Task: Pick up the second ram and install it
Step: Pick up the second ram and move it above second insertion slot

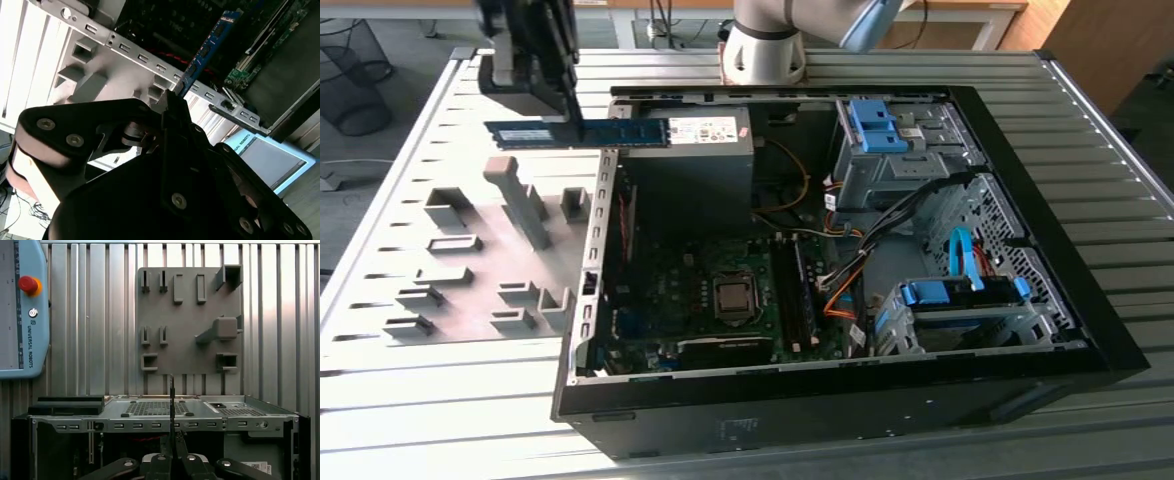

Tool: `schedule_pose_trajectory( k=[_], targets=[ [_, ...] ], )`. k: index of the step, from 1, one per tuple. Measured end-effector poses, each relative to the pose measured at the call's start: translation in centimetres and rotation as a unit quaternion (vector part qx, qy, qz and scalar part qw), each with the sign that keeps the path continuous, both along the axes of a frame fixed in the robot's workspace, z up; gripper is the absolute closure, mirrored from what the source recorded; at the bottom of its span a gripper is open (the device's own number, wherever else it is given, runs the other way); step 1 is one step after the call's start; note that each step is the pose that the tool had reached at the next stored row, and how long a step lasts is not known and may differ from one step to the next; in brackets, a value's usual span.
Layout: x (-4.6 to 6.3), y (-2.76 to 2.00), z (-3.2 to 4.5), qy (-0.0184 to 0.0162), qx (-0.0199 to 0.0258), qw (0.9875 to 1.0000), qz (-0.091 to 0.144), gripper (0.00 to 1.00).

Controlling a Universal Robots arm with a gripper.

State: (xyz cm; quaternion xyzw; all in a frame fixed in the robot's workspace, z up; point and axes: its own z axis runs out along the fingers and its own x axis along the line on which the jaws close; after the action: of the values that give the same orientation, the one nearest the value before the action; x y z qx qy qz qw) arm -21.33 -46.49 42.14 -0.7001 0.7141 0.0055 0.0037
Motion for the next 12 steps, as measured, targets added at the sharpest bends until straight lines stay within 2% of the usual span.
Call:
schedule_pose_trajectory(
  k=[12],
  targets=[
    [5.0,0.0,0.01,0.0012,-0.0001,1.0,0.0,0.86]
  ],
)
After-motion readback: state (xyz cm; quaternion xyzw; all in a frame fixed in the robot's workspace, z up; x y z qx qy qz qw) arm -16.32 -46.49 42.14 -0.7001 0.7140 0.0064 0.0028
